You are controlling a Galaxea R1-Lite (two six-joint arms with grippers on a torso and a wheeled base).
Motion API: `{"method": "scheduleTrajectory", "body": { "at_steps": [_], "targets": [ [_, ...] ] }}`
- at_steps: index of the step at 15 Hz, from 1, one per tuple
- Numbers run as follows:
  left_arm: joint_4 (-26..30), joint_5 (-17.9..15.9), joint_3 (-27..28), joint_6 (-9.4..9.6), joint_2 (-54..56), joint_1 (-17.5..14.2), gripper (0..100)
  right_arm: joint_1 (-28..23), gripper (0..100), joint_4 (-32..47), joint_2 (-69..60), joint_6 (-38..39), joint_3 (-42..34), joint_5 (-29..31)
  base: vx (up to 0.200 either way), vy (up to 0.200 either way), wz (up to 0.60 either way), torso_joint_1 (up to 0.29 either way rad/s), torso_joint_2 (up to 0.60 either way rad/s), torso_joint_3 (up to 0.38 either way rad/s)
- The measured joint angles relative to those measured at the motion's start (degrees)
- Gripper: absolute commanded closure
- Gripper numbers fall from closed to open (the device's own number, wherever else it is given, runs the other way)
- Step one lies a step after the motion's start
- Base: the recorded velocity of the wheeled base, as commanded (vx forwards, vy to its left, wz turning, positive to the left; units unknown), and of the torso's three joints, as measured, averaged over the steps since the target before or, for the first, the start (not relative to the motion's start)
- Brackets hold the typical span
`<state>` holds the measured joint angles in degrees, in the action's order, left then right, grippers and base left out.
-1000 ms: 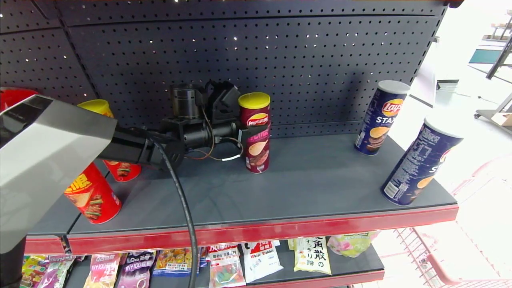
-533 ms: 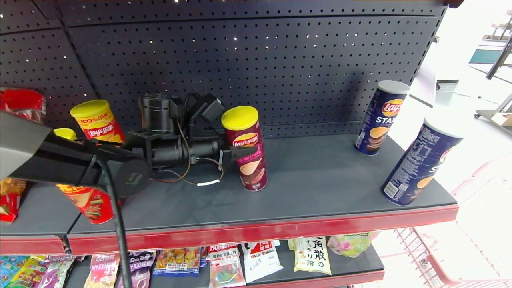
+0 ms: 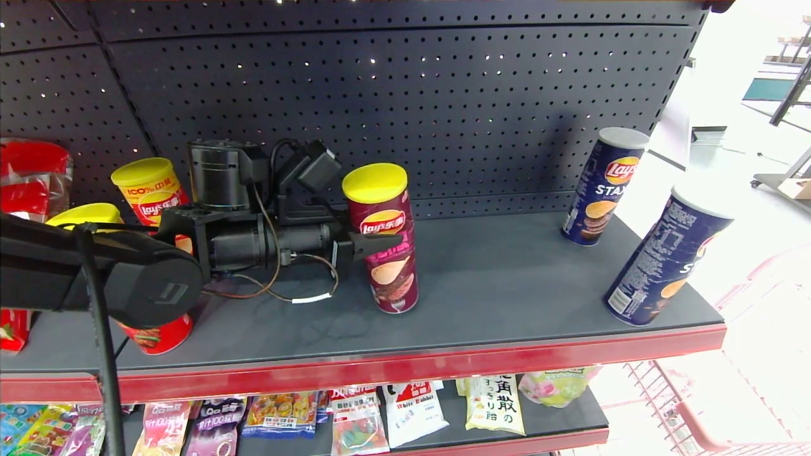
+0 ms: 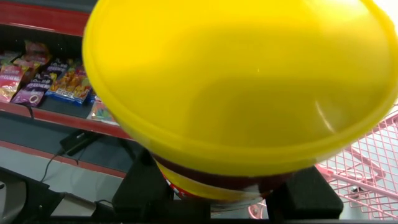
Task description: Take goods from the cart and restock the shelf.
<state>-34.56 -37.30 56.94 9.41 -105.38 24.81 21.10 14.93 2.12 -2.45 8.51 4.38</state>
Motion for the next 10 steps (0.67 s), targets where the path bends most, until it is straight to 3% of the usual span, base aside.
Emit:
{"method": "scheduleTrajectory", "body": {
  "at_steps": [4, 10],
  "targets": [
    [5.0, -2.0, -0.5, 5.10, 0.2, 0.2, 100, 0.0, 100, 0.0, 0.0, 0.0, 0.0, 0.0, 0.000, 0.000, 0.00, 0.000, 0.00, 0.000],
    [5.2, -2.5, -0.9, 5.41, -0.2, 0.2, 100, 0.0, 100, 0.0, 0.0, 0.0, 0.0, 0.0, 0.000, 0.000, 0.00, 0.000, 0.00, 0.000]
  ]
}}
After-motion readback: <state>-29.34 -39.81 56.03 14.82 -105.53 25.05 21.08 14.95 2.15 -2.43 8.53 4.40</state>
